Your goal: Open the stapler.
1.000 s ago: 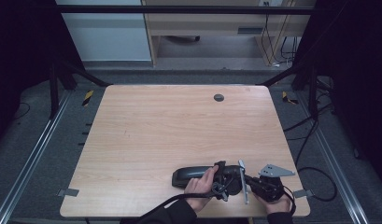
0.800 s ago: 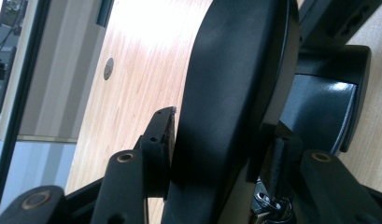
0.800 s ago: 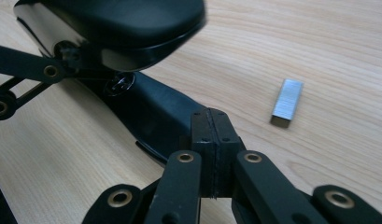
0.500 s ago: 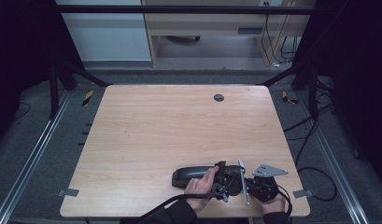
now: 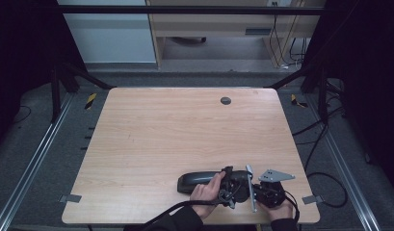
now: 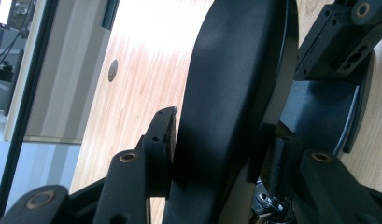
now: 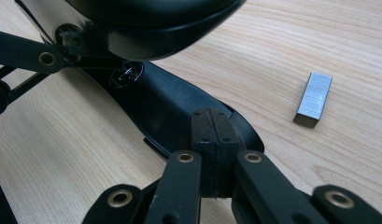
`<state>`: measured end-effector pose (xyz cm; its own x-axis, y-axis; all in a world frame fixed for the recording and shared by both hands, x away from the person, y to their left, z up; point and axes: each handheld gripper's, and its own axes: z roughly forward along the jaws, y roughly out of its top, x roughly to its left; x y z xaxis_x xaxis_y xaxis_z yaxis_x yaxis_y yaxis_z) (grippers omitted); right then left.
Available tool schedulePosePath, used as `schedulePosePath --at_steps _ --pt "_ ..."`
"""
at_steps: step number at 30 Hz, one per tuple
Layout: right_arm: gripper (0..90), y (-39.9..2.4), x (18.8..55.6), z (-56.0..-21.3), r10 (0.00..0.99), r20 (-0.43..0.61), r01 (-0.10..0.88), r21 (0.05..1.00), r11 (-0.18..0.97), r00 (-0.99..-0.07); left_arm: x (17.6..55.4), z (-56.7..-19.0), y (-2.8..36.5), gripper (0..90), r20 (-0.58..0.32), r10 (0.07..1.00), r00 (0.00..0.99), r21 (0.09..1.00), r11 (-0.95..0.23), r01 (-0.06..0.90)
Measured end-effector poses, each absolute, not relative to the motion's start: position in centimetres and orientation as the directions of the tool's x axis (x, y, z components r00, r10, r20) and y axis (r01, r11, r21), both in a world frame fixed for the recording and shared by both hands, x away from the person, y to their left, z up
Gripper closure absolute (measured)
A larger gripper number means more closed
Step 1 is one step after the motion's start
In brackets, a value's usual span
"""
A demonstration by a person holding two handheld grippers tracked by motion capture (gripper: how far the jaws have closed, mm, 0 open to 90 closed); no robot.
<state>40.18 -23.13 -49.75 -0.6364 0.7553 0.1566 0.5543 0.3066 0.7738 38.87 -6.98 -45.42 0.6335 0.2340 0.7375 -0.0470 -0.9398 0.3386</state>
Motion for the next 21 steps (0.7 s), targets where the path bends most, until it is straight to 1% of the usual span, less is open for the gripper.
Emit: schedulePosePath --at_steps 7,11,21 --pt "90.0 -23.1 40.2 -49.8 0.752 0.161 0.552 0.776 0.304 -0.639 38.8 -45.4 -6.9 53.0 0.739 0.236 0.631 0.341 -0.939 -0.048" --pt "90.0 -23.1 40.2 -49.8 0.750 0.162 0.550 0.779 0.302 -0.641 38.8 -45.0 -6.7 53.2 0.731 0.256 0.632 0.367 -0.929 -0.048" --pt "90.0 -23.1 40.2 -50.0 0.750 0.161 0.545 0.784 0.297 -0.641 38.8 -44.4 -6.2 53.6 0.731 0.271 0.627 0.386 -0.921 -0.052"
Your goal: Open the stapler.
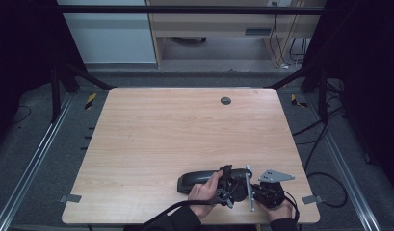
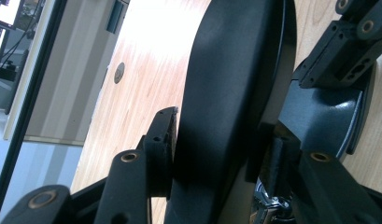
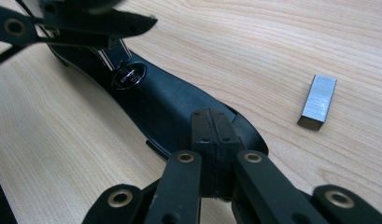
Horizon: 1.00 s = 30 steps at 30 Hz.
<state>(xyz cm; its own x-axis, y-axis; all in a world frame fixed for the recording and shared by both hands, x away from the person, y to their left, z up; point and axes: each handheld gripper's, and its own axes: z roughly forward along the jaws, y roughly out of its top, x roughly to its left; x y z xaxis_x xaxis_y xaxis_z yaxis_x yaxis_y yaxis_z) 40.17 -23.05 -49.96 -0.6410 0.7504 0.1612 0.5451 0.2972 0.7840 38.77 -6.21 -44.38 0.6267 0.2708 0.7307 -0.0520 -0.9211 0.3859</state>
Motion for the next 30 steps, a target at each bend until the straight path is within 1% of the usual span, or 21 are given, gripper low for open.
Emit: schedulePosePath --at_steps 3,8,19,20,30 --pt "90.0 -23.1 40.2 -50.0 0.751 0.162 0.545 0.784 0.295 -0.640 38.7 -44.2 -6.0 53.7 0.725 0.288 0.626 0.403 -0.914 -0.047" --pt "90.0 -23.1 40.1 -50.0 0.751 0.164 0.546 0.785 0.294 -0.639 38.7 -43.8 -5.8 54.1 0.727 0.291 0.622 0.406 -0.913 -0.047" --pt "90.0 -23.1 40.1 -50.0 0.753 0.169 0.550 0.784 0.289 -0.636 38.6 -42.7 -4.8 54.9 0.701 0.351 0.621 0.472 -0.881 -0.034" --pt "90.0 -23.1 40.1 -50.0 0.753 0.168 0.549 0.784 0.290 -0.637 38.6 -42.5 -4.8 54.9 0.705 0.344 0.621 0.462 -0.886 -0.034" --pt "90.0 -23.1 40.1 -50.0 0.753 0.175 0.552 0.784 0.283 -0.634 38.5 -41.7 -4.0 55.8 0.691 0.385 0.612 0.505 -0.862 -0.028"
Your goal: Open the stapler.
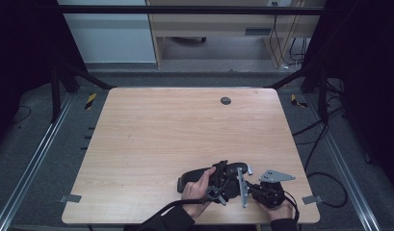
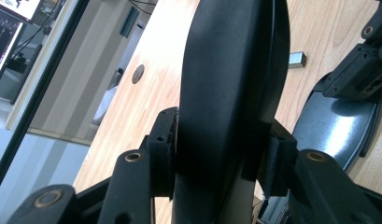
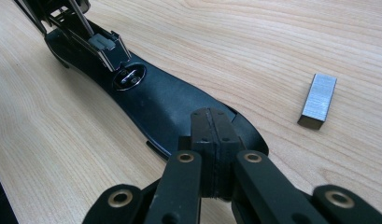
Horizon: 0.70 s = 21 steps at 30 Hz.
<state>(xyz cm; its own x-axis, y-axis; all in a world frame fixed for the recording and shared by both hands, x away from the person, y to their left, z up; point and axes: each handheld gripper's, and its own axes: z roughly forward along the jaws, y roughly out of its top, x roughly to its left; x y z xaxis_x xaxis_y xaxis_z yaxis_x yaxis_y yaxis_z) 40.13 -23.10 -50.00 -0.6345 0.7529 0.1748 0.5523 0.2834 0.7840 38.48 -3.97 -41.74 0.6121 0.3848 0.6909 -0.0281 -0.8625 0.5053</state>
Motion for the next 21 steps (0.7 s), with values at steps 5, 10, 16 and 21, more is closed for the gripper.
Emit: schedulePosePath --at_steps 5,10,16,21 --pt "90.0 -23.1 40.1 -50.0 0.753 0.175 0.555 0.781 0.286 -0.634 38.4 -41.3 -3.4 56.4 0.680 0.408 0.609 0.531 -0.847 -0.024" --pt "90.0 -23.1 40.1 -50.0 0.753 0.175 0.554 0.782 0.285 -0.635 38.4 -40.8 -3.0 56.9 0.674 0.425 0.603 0.546 -0.837 -0.020" --pt "90.0 -23.1 40.1 -50.0 0.753 0.176 0.554 0.782 0.284 -0.634 38.3 -40.5 -2.6 57.2 0.668 0.443 0.598 0.563 -0.826 -0.017" --pt "90.0 -23.1 40.1 -50.0 0.752 0.172 0.552 0.782 0.288 -0.636 38.4 -40.1 -2.0 57.3 0.652 0.463 0.601 0.582 -0.813 -0.005"
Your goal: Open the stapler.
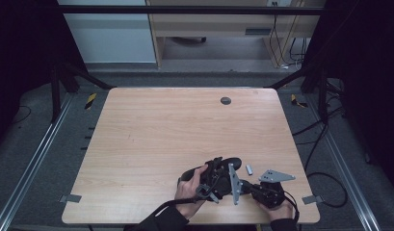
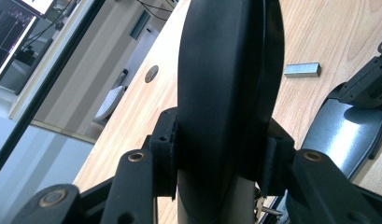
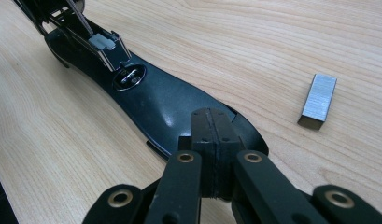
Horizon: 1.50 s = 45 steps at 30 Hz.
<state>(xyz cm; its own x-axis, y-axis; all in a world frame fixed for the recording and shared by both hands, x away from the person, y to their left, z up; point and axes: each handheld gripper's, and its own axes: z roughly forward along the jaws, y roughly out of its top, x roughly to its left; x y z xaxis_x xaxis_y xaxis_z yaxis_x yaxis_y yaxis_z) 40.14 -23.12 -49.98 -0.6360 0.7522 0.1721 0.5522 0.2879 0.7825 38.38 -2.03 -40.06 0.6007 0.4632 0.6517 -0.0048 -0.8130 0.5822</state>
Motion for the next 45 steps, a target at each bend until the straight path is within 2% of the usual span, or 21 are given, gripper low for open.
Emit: schedulePosePath --at_steps 45 --pt "90.0 -22.9 40.1 -49.9 0.757 0.165 0.554 0.780 0.292 -0.632 38.3 -37.8 2.1 57.9 0.520 0.618 0.589 0.725 -0.684 0.078"
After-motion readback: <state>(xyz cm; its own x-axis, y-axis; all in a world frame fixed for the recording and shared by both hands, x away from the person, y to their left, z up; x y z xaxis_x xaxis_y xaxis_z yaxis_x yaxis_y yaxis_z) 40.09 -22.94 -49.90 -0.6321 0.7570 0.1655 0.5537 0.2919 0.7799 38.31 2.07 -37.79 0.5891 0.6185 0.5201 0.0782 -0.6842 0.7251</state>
